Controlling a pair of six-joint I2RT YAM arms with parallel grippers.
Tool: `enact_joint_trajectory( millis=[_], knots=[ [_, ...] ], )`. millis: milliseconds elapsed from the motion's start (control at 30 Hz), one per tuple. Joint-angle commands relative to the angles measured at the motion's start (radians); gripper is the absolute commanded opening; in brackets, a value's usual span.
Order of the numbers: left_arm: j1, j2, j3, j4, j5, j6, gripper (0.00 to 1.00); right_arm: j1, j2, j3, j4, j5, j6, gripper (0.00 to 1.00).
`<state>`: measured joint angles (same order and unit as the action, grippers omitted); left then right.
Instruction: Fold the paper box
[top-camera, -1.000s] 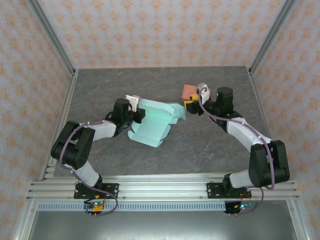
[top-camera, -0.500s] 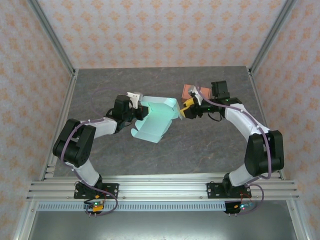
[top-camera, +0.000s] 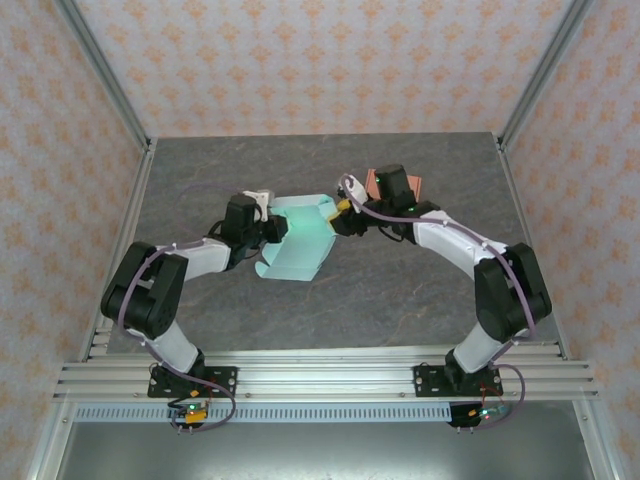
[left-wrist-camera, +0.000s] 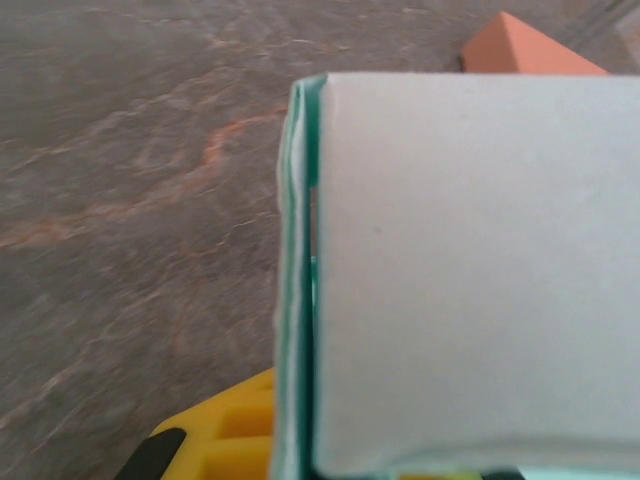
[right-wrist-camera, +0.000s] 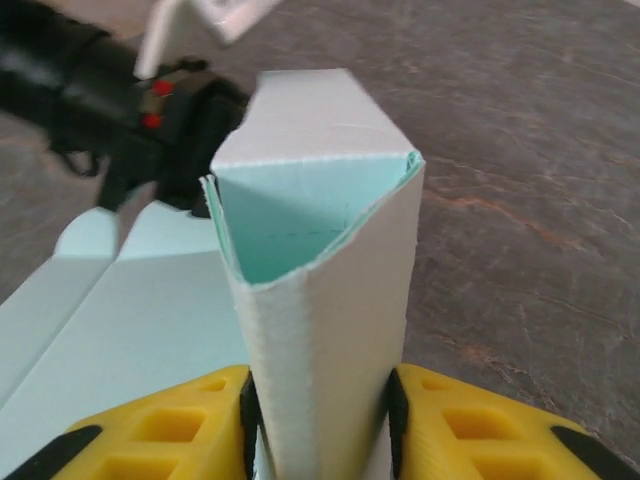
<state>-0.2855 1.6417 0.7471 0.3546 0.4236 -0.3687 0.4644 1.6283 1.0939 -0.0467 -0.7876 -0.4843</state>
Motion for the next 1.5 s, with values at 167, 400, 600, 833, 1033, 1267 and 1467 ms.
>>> enact_joint_trajectory(
  millis=[167,400,600,833,1033,1267,1467],
  knots=[
    [-0.079,-0.095,-0.034,-0.015,-0.219,-0.106,0.00,0.106,0.064,0.018,0.095,0.238,0.093,0.40],
    [-0.107,-0.096,-0.009,-0.120,-0.312,-0.132,0.00,0.187,0.136,0.043,0.146,0.488,0.109,0.36],
    [-0.113,-0.106,-0.004,-0.143,-0.341,-0.192,0.00,0.256,0.171,0.022,0.284,0.777,0.258,0.37],
    [-0.126,-0.097,0.019,-0.188,-0.390,-0.201,0.00,0.298,0.215,0.023,0.358,1.069,0.445,0.17],
    [-0.124,-0.076,0.061,-0.207,-0.372,-0.269,0.00,0.336,0.287,0.068,0.394,1.234,0.564,0.08],
    [-0.135,-0.054,0.105,-0.244,-0.371,-0.320,0.00,0.336,0.374,0.176,0.386,1.341,0.580,0.06],
    [-0.145,-0.062,0.131,-0.308,-0.452,-0.345,0.00,0.315,0.372,0.153,0.426,1.133,0.590,0.09]
  ],
)
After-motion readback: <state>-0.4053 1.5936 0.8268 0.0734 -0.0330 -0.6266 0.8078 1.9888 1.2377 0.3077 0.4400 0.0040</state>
